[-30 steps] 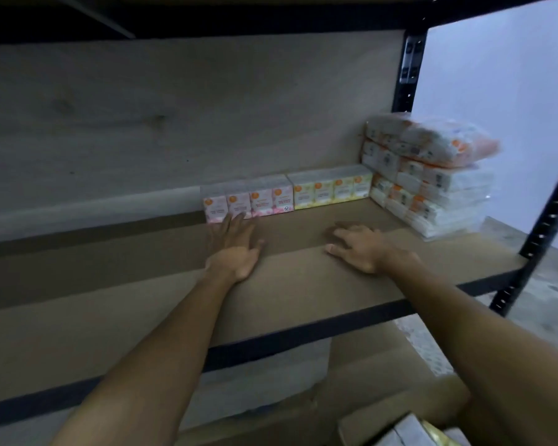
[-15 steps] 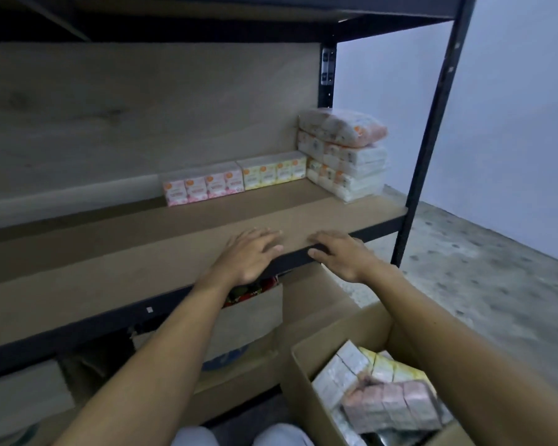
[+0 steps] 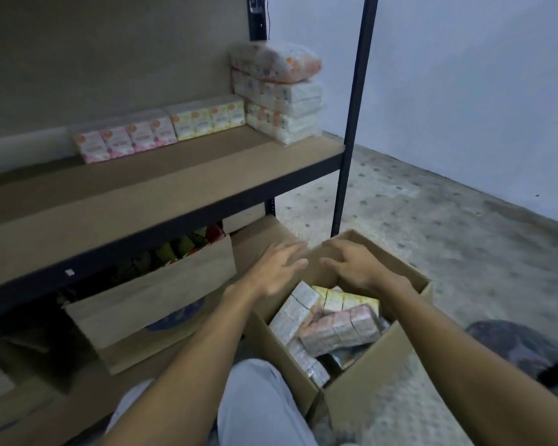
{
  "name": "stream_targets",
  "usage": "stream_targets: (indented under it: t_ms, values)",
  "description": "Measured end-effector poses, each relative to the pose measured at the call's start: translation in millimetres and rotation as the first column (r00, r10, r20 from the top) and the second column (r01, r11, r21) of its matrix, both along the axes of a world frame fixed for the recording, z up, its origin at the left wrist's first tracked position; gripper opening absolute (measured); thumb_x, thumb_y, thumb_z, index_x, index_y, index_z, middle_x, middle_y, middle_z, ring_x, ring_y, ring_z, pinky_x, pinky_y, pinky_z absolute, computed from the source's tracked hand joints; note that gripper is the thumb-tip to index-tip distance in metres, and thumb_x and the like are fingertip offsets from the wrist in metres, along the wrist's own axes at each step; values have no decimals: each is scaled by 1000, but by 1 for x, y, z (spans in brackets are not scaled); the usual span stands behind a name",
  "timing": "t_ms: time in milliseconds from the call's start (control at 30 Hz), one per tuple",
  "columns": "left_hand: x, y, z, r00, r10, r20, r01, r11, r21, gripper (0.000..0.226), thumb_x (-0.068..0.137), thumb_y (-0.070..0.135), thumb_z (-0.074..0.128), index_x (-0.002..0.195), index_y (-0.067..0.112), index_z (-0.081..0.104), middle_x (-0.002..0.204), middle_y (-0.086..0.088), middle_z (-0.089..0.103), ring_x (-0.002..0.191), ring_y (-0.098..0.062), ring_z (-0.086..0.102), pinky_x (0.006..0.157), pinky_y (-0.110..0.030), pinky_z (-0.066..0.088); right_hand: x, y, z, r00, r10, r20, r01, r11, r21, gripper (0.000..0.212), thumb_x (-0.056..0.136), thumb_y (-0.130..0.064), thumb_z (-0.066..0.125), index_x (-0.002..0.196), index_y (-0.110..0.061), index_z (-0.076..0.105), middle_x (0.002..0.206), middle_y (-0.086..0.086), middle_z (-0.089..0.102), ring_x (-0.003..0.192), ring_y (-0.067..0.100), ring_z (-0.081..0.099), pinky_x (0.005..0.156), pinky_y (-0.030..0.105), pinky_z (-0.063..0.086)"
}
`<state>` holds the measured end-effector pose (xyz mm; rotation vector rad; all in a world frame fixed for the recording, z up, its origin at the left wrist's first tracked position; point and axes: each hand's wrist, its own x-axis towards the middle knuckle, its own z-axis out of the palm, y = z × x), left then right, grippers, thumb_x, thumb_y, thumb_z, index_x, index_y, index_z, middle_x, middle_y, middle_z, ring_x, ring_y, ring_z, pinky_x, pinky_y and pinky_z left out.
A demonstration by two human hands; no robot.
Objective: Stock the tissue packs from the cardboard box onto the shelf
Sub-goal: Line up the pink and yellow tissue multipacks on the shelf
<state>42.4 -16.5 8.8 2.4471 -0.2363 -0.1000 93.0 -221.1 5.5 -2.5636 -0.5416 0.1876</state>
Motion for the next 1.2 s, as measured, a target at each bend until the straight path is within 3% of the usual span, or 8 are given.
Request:
stream_targets:
  t_ms: [267,567,733,867,967,1200]
  values:
    - [9,-23,-80,976,48,-210,-61,997,-53,59,95,41,53,148,26,34,154,-1,32,142,-18,28,115,-33,23,5,-33,-75,977,-64,-205,49,996,-77,65,86,-44,66,140,-16,46,140,6,51,126,22,49,103,30,38]
    - [43,-27,-149,918,147,-369,-152,988,14,73,88,42,63,150,23,29,153,-5,30,138,-25,32,113,-44,29,38,-47,-141,928,-146,-342,89,980,-175,74,78,-50,71,140,-19,45,140,11,46,126,28,46,104,37,39]
    - [72,-30,-182,913,219,-343,-215,975,51,78,80,46,69,146,24,33,149,-3,35,135,-26,37,109,-43,34,60,-61,-174,870,-291,-398,189,942,-276,73,80,-51,69,140,-17,44,141,13,41,127,31,44,106,41,39]
    - [87,-38,-205,898,261,-353,-254,965,67,100,75,52,72,153,20,18,158,-5,21,144,-25,23,115,-43,25,75,-71,-196,816,-362,-451,221,916,-335,74,81,-51,68,140,-13,43,141,19,41,125,33,46,101,34,40]
    - [91,-45,-223,885,283,-369,-268,959,94,110,70,53,75,154,18,12,158,-7,18,145,-25,19,116,-43,22,81,-73,-210,753,-431,-497,293,896,-334,77,79,-50,70,140,-12,40,139,16,45,123,34,49,93,37,46]
    - [88,-50,-253,923,315,-222,-270,940,211,123,60,39,87,153,16,9,149,-10,18,133,-28,31,108,-37,33,92,-72,-230,581,-576,-575,509,809,-296,104,76,-42,77,150,-4,14,150,16,33,135,33,39,108,42,38]
